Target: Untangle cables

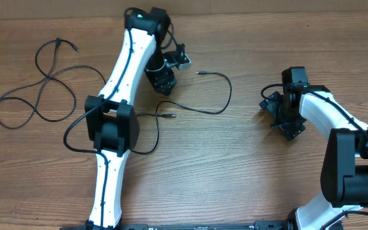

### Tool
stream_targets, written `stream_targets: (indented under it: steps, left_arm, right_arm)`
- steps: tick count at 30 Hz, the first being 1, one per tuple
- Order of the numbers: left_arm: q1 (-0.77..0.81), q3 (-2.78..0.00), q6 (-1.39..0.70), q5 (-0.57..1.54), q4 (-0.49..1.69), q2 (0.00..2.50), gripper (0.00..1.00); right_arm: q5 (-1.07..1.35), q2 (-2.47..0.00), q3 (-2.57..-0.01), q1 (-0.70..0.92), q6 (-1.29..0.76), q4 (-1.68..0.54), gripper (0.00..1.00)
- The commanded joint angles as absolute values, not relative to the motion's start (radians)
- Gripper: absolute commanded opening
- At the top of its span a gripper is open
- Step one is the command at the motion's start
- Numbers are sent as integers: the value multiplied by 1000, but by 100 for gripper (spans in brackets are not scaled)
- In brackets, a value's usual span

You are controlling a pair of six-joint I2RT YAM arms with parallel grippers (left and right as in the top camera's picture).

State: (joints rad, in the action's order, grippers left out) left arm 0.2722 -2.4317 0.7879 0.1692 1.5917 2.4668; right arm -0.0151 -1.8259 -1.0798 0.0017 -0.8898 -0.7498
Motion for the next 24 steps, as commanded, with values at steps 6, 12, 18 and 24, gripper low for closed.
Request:
stream_targets:
  steps: [6,12,18,24]
  left_arm:
    - [277,-2406,816,263,1580,2482,69]
    - [280,-2381,815,255,1571,2482,68]
    - [282,-2284,815,252,1535,2482,68]
    - [282,-2186,798,186,1466,2482,57]
  right_arm:
    - [-22,-1867,-1036,-3,-887,-735,100]
    - [-22,-1867,-1036,-3,-887,-735,100]
    - [-22,-1867,-1036,-3,-887,-735,100]
    - [-22,-1867,-1036,-3,-883,-735,100]
